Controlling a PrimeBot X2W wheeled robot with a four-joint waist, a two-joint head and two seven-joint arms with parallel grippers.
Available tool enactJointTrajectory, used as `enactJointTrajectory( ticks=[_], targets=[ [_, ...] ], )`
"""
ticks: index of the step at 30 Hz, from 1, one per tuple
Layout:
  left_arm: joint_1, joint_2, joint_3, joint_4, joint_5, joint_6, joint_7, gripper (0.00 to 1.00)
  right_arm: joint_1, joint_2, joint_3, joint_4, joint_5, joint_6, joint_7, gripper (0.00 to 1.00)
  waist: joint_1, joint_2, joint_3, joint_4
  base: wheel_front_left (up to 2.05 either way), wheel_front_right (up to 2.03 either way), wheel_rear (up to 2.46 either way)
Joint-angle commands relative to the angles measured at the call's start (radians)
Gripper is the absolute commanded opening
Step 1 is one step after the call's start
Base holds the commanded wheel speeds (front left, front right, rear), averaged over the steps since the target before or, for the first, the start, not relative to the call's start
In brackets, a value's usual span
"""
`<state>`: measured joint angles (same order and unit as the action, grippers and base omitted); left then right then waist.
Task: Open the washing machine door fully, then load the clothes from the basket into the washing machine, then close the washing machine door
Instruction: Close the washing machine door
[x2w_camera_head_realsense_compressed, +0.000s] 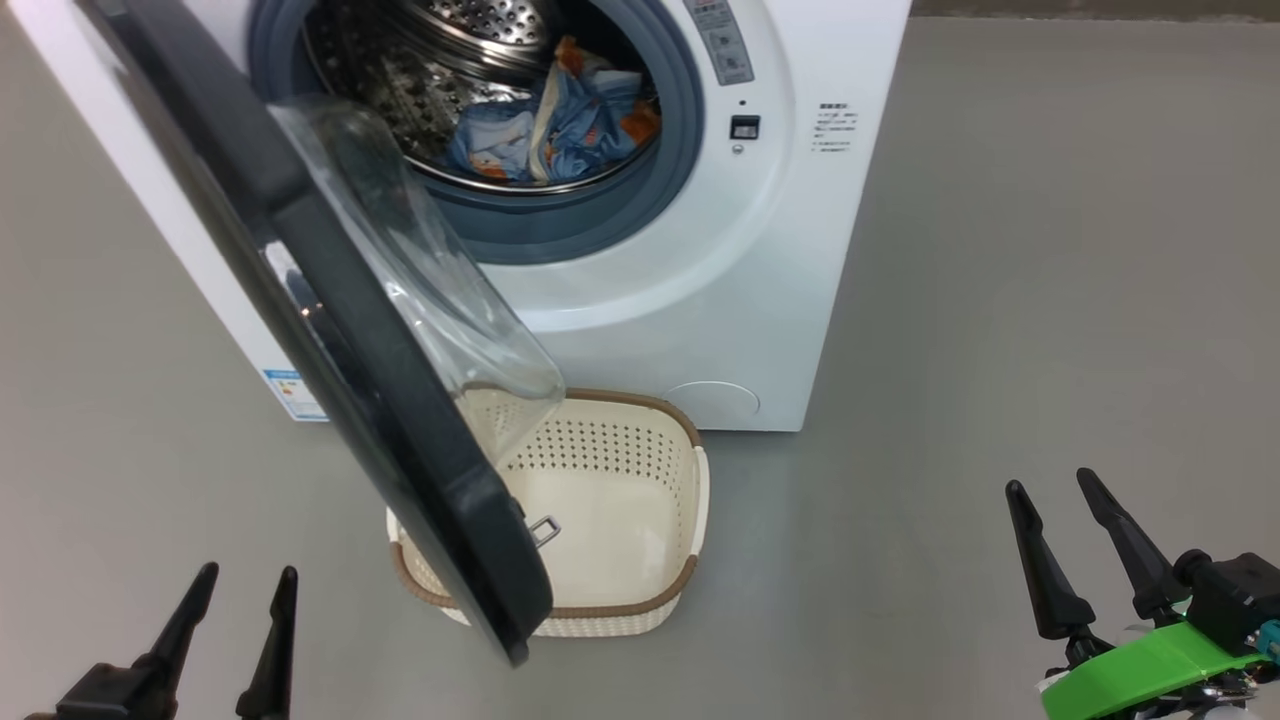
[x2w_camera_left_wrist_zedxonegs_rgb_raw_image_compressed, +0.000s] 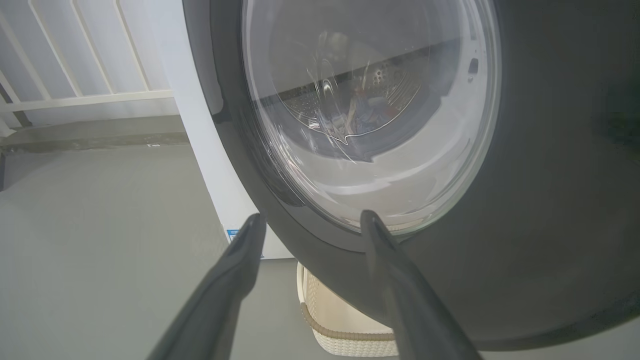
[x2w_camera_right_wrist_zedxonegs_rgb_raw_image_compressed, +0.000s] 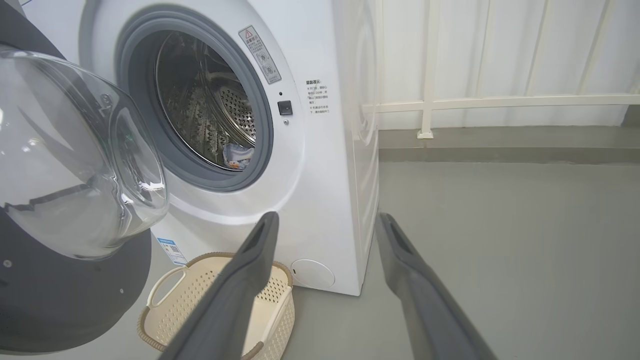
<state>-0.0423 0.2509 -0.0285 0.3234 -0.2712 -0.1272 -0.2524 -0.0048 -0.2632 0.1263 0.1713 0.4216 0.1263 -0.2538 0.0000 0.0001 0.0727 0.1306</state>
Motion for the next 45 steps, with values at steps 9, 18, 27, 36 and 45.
enactJointTrajectory(
  ticks=[9,18,27,36,45],
  targets=[
    [-0.053,0.035,0.028,-0.027,-0.012,-0.003,-0.009,1.0,-0.019,-0.013,0.009,-0.027,-0.011,0.004,-0.008,1.0,0.0,-0.0001,0.004,-0.02,0.0,0.0,0.0],
    [-0.046,0.027,0.026,-0.028,-0.012,-0.003,-0.009,1.0,-0.023,-0.012,0.01,-0.028,-0.014,0.004,-0.008,1.0,0.0,-0.0001,-0.002,-0.005,0.0,0.0,0.0],
    [-0.035,0.024,0.022,-0.029,-0.012,-0.003,-0.009,1.0,-0.021,-0.01,0.012,-0.029,-0.015,0.004,-0.008,0.77,0.0,-0.0001,-0.015,0.015,0.0,0.0,0.0],
    [-0.007,0.004,0.041,-0.035,-0.008,-0.003,-0.009,1.0,-0.064,0.002,0.031,-0.06,-0.008,0.004,-0.008,0.0,0.0,-0.0001,-0.035,0.046,0.0,0.0,0.0],
    [0.028,-0.012,0.068,-0.044,0.004,-0.003,-0.009,1.0,-0.174,0.007,0.134,-0.172,-0.021,0.004,-0.008,0.0,0.0,-0.0001,-0.058,0.117,0.0,0.0,0.0]
  ],
)
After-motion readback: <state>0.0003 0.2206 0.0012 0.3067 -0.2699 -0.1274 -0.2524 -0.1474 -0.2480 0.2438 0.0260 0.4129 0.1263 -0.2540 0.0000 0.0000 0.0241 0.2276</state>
